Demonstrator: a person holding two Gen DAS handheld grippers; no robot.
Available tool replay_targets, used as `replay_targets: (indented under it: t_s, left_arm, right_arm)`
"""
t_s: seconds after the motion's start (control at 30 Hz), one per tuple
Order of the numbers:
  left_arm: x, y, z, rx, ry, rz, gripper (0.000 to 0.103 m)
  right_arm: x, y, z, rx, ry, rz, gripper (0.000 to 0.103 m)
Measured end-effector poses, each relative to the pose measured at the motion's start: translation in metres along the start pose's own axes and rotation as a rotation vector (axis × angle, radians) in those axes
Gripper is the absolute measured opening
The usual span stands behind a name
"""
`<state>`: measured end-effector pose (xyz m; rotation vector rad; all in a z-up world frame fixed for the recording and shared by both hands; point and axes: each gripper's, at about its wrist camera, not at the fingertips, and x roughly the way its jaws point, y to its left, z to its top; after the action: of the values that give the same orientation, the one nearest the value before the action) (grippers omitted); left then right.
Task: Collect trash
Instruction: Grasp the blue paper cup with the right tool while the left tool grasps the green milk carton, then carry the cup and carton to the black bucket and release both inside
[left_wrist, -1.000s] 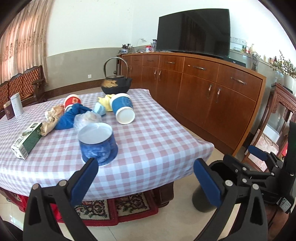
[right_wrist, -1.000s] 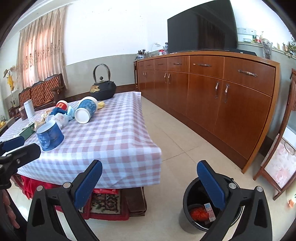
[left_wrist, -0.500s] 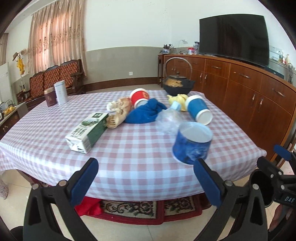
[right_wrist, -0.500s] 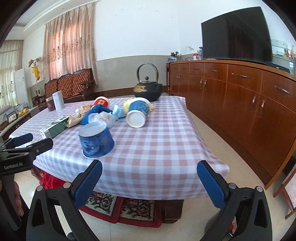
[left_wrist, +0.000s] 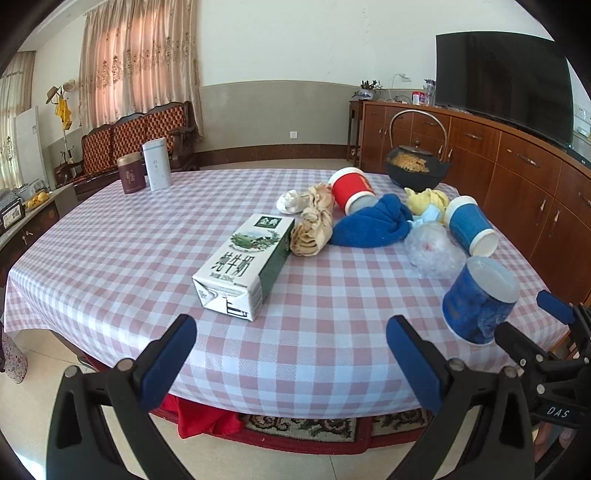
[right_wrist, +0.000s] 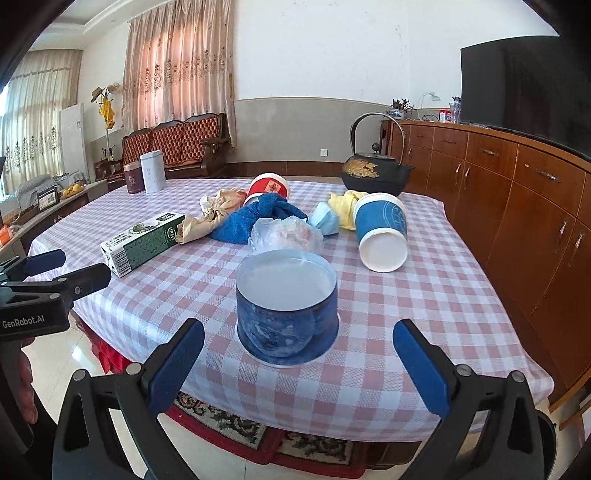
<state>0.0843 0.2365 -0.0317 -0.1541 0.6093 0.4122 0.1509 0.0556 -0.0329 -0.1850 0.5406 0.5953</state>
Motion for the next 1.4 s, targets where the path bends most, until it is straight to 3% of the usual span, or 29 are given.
replay_targets:
  t_s: [0.23, 0.47, 0.57, 0.63, 0.67, 0.73, 1.03, 1.4]
  left_arm:
    - [0.04, 0.026, 0.013, 0.009, 0.019, 0.054, 0.103]
    - [0.079, 0.031, 0.016, 0.009, 0.054, 0.045, 0.101]
    - [0.087, 0.027, 0.017, 0.007, 0.066, 0.035, 0.092]
    - [0.091, 0.025, 0.016, 0.007, 0.079, 0.031, 0.072]
    - [0.089, 0.025, 0.016, -0.001, 0.075, 0.013, 0.061]
    - [0.086, 0.022, 0.017, 0.007, 0.065, 0.019, 0.056]
    - [0.05, 0.01, 0.022, -0.008, -0.021, -0.026, 0.055]
    - [0.011, -0.046, 0.016, 0.089, -0.07, -0.14, 0.056]
  right_arm:
    - [0.033, 0.01, 0.004, -0.016, 0.034, -0.031, 0.103]
    - [0.048, 0.001, 0.007, 0.008, 0.044, -0.06, 0.088]
    - [0.052, -0.004, 0.01, 0.014, 0.044, -0.063, 0.08]
    - [0.053, -0.008, 0.012, 0.025, 0.042, -0.062, 0.08]
    - [0.054, -0.01, 0.013, 0.03, 0.045, -0.061, 0.08]
    - [0.053, -0.014, 0.016, 0.038, 0.039, -0.06, 0.08]
    - [0.027, -0.021, 0.016, 0.032, -0.017, -0.05, 0.079]
    - [-0.015, -0.06, 0.017, 0.05, -0.083, -0.132, 0.079]
